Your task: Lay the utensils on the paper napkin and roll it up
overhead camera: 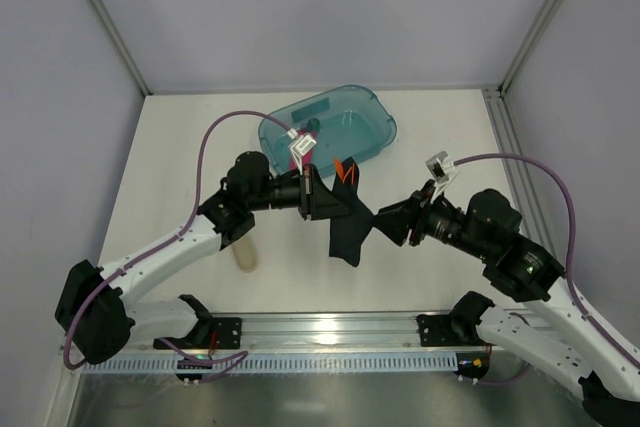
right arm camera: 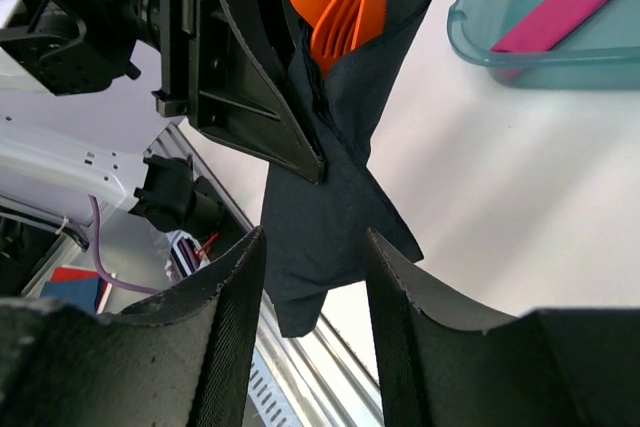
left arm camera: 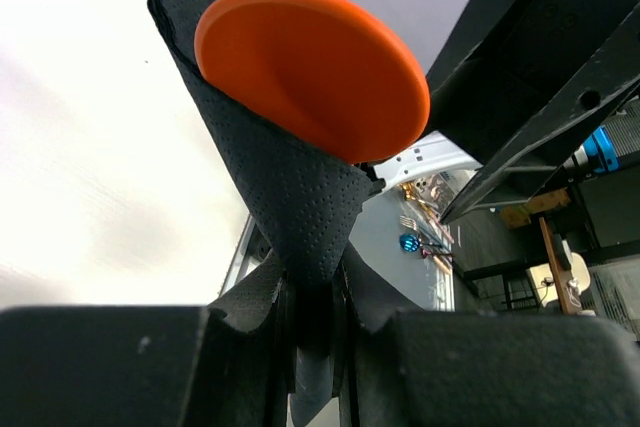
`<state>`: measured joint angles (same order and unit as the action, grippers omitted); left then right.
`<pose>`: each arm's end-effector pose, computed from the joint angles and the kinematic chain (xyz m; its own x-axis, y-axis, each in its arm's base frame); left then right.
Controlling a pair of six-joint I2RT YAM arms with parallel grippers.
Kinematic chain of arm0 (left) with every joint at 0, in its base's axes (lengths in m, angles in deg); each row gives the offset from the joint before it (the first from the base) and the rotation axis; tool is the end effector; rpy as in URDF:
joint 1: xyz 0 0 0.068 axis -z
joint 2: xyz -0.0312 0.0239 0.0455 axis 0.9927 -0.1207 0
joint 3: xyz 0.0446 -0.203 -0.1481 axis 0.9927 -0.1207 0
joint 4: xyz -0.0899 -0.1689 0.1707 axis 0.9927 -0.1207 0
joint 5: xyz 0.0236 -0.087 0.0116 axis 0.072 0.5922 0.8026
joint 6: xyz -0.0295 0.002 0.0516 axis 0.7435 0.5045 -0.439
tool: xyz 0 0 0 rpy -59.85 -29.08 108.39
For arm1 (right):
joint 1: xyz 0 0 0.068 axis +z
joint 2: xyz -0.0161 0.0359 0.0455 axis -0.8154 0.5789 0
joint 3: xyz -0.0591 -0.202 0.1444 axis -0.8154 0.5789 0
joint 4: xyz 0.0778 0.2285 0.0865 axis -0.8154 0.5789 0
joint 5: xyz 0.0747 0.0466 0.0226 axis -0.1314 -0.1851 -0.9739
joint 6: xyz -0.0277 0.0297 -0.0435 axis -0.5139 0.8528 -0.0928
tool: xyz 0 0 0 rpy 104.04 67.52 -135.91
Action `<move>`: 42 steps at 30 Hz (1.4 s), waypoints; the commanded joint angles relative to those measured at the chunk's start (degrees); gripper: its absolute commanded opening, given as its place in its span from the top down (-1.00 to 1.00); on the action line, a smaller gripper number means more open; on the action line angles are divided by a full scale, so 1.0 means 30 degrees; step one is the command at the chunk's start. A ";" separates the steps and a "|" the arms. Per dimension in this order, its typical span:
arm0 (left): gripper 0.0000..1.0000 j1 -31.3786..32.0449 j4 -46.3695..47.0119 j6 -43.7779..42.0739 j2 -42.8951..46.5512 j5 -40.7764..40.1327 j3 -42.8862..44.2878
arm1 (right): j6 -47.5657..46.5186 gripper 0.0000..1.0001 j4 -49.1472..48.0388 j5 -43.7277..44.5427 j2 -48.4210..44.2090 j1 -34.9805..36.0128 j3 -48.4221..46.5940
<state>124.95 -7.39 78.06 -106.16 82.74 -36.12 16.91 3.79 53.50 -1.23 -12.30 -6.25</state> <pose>0.1932 -0.2109 0.3056 -0.7834 -0.0551 -0.6191 0.6065 0.1498 -0.7808 0.1054 0.1087 0.3503 -0.4749 0.1625 -0.8649 -0.6723 0.5671 0.4757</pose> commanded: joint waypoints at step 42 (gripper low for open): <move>1.00 0.0276 0.1711 0.0416 -0.0023 0.0016 0.1167 | 0.1361 0.13 -0.4971 -0.1878 0.1193 0.0657 0.2685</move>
<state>125.70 -6.38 78.43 -106.66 82.54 -35.13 20.01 -7.10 49.11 2.99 -10.73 1.03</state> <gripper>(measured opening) 0.159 0.443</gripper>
